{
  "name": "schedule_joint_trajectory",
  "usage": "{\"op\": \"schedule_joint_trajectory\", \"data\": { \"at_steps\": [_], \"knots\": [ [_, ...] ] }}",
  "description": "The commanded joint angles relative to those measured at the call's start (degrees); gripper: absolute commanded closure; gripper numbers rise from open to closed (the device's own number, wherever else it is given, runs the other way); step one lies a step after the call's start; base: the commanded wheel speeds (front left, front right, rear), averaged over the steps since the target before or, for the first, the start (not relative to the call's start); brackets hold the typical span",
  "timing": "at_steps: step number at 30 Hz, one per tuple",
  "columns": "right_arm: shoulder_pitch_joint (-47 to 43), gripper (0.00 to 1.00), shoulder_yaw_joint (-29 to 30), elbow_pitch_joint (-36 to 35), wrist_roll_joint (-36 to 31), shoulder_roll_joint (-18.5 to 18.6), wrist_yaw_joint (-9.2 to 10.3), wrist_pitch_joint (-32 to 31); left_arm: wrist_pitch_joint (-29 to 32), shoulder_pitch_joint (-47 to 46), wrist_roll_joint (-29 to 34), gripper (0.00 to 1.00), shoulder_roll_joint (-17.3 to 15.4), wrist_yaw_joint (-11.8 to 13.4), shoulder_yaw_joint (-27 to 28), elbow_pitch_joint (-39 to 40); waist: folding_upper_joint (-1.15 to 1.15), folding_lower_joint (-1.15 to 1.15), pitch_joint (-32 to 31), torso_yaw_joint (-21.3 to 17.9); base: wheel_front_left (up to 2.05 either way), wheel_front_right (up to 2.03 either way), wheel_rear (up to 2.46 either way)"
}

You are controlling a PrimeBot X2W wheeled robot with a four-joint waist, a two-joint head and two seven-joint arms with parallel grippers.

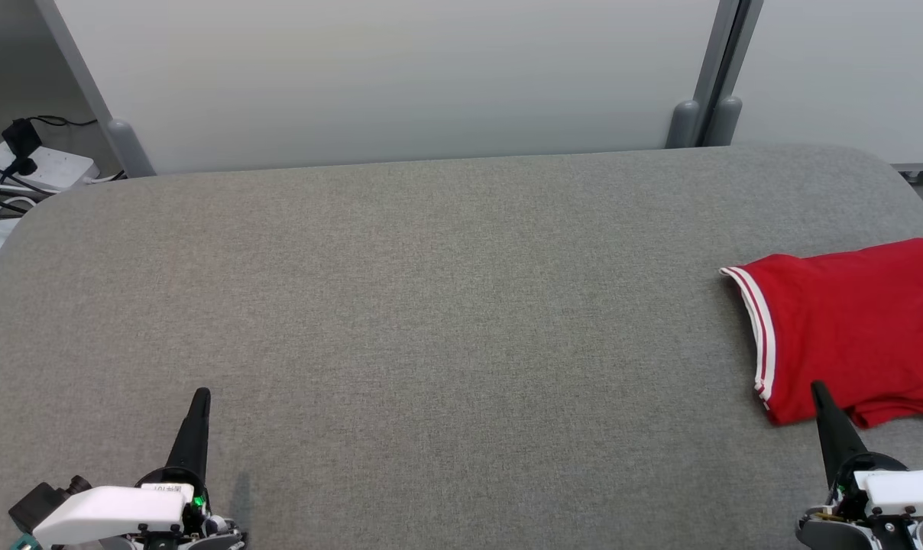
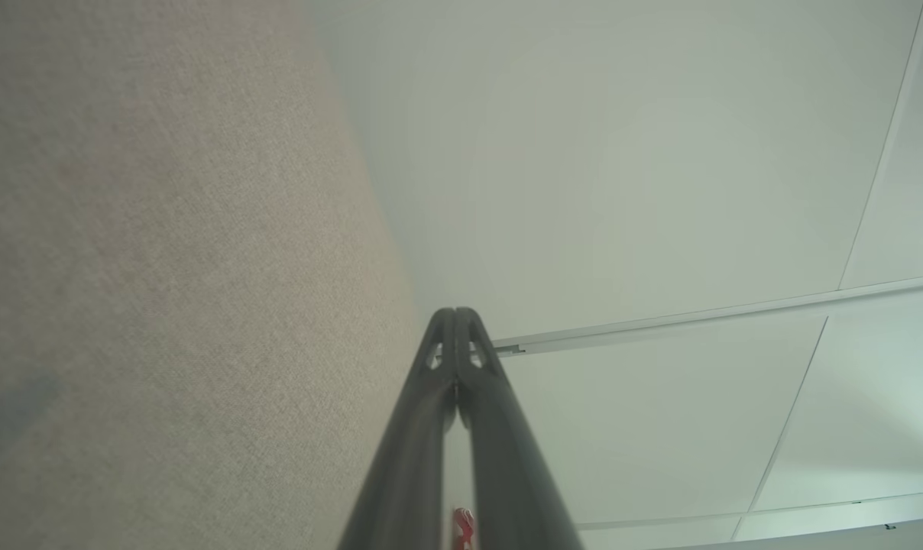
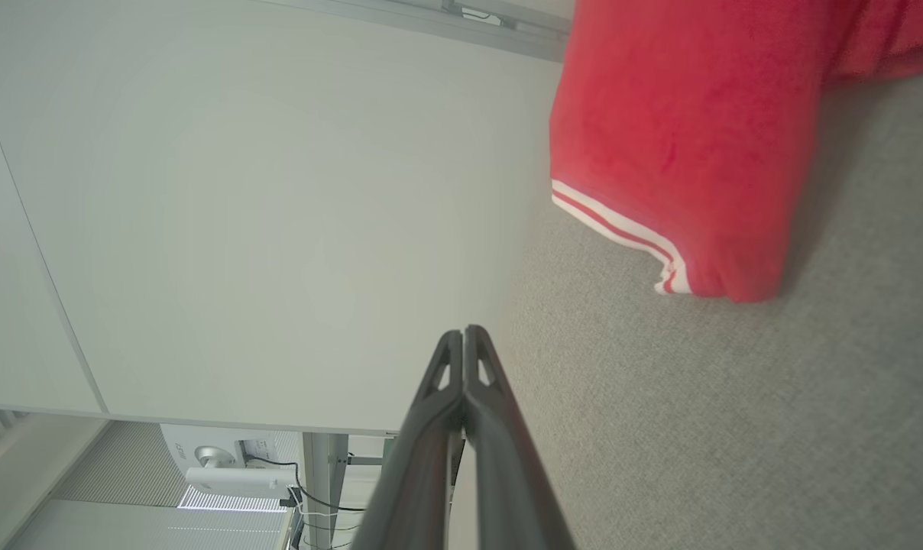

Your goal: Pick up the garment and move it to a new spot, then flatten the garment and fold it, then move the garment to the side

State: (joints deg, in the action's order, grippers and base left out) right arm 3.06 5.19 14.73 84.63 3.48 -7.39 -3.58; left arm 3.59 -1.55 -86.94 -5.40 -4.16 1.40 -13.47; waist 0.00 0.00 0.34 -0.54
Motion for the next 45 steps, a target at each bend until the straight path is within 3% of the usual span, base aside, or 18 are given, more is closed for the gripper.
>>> {"op": "schedule_joint_trajectory", "data": {
  "at_steps": [1, 13, 45],
  "knots": [
    [2.7, 1.0, -0.7, -1.2, 2.1, 0.5, -0.09, -0.7, 0.6, -3.3, -1.5, 1.0, -0.1, -1.0, 2.4, 0.9, 0.0, 0.0, 0.0, 0.1, 0.0, 0.0, 0.0],
    [3.0, 1.0, 0.1, -0.8, 8.5, 0.3, -0.1, -2.0, 2.3, -4.6, -5.9, 1.0, 1.9, -3.3, 4.3, -0.6, 0.0, 0.0, -0.2, 0.5, 0.0, 0.0, 0.0],
    [3.0, 1.0, 0.6, -0.7, 8.1, 0.0, -0.1, -2.3, 2.5, -4.6, -5.6, 1.0, 2.2, -3.3, 4.7, -0.6, 0.0, 0.0, -0.2, 0.5, 0.0, 0.0, 0.0]
  ]
}}
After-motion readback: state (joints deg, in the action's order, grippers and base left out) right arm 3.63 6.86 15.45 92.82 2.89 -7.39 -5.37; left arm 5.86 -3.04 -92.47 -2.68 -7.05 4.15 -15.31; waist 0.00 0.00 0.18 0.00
